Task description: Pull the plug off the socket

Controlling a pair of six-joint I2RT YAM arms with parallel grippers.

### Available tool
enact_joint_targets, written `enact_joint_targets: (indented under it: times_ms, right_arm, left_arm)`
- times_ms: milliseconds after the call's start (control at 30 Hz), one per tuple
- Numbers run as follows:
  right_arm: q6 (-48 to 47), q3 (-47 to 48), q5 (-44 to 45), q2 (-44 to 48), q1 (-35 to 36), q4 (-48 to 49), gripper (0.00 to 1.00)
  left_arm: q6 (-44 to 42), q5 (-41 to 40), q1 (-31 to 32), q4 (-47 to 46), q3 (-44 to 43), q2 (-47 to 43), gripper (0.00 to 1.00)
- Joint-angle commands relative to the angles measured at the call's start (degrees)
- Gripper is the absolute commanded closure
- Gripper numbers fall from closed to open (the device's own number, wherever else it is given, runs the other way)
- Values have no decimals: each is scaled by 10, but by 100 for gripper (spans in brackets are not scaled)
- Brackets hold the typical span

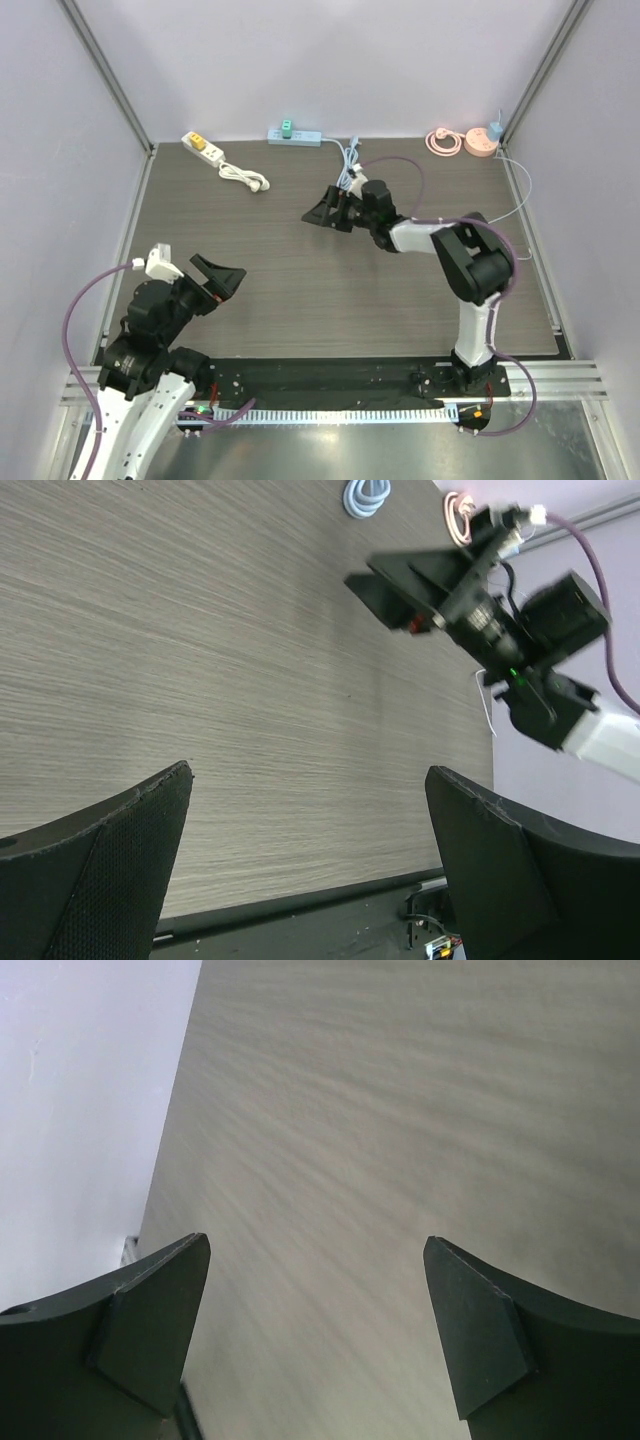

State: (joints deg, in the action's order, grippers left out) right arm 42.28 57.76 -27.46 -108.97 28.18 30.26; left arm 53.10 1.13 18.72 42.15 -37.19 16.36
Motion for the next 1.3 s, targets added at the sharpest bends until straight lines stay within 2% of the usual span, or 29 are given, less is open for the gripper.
enact_joint_targets:
  times_ms: [0,167,233,400,567,700,800,867,933,1067,1267]
  right_arm:
    - [-40,95,33,-60,22,40,6]
    - [-65,260,75,-185,45,7,5]
    - [-76,297,93,-215,52,8,5]
    - [-118,440,136,-325,75,-22,6]
    - [-96,587,144,-420,80,-49,10]
    - [-66,647,177,-464,86,-42,10]
    - [-32,691,180,-495,86,-39,13]
    - [-9,728,184,-516,86,-49,19]
    - [3,735,195,-520,89,-51,25]
    - [25,735,199,-528,90,-37,28]
    - [54,766,182,-551,90,-42,38]
  left_arm:
    - [-12,5,-3,0,-2,-20,0]
    - [-4,12,-3,-22,7,-37,0]
    - [-7,10,-3,-27,7,-39,0]
    - [-51,4,13,-38,-2,-50,0]
    - [-68,-25,30,-20,-31,-50,0]
    - [-91,-36,36,-22,-40,-49,0]
    - [-96,-46,43,-17,-39,-52,0]
    - [-96,-45,49,-16,-38,-57,0]
    - [-97,-50,54,-15,-39,-59,0]
    - [-111,-78,54,-12,-47,-56,0]
    - [-140,-119,54,17,-81,-42,0]
